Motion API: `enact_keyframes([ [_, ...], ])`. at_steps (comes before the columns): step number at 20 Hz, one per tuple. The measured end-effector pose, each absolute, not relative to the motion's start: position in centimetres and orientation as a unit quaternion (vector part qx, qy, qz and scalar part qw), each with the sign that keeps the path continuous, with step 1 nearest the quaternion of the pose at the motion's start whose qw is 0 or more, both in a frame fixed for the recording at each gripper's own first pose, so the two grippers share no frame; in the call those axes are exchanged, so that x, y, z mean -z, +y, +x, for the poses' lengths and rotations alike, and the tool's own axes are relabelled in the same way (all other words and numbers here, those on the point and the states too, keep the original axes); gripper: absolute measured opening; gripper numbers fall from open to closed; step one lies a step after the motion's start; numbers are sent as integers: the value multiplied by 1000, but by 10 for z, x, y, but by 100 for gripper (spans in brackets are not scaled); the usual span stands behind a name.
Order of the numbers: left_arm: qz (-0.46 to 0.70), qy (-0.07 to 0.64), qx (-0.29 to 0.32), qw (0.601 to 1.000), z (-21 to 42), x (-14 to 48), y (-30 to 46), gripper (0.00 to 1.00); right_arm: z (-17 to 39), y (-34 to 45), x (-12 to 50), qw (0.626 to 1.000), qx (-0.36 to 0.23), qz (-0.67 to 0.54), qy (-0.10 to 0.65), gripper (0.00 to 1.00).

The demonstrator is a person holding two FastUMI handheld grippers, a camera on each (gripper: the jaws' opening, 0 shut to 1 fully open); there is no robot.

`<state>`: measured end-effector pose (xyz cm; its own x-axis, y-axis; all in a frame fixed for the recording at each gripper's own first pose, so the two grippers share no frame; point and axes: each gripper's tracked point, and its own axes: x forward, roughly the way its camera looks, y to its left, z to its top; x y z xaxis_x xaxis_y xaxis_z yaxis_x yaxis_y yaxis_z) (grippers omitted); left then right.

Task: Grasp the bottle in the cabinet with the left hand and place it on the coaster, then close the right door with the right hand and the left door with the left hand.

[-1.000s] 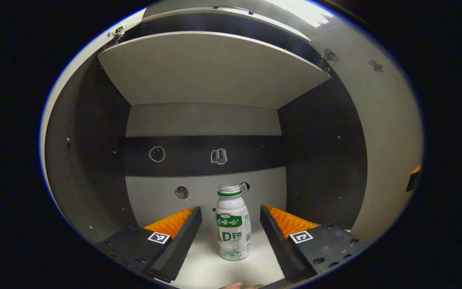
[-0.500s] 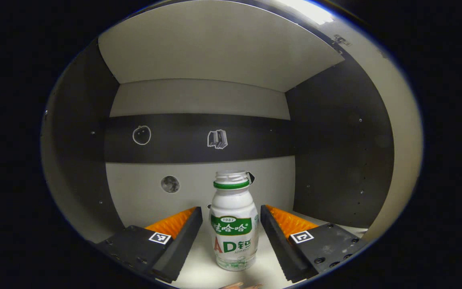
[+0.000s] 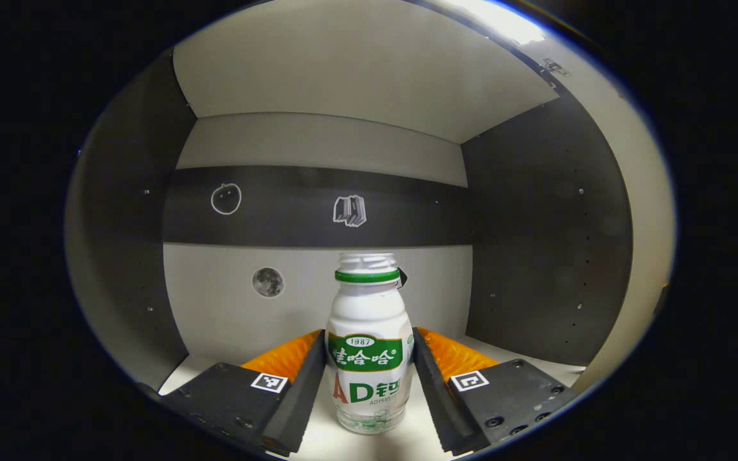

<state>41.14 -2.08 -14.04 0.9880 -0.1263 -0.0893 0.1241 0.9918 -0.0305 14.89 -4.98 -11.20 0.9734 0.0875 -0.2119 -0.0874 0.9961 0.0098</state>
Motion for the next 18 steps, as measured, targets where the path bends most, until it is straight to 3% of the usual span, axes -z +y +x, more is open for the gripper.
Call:
enact_keyframes([
  [9,-13,6,50,999,319,68,-4,77,105,-46,70,996,-58,-3,62,98],
  [18,-2,19,32,999,208,65,10,77,39,-31,53,997,-64,-19,50,98],
])
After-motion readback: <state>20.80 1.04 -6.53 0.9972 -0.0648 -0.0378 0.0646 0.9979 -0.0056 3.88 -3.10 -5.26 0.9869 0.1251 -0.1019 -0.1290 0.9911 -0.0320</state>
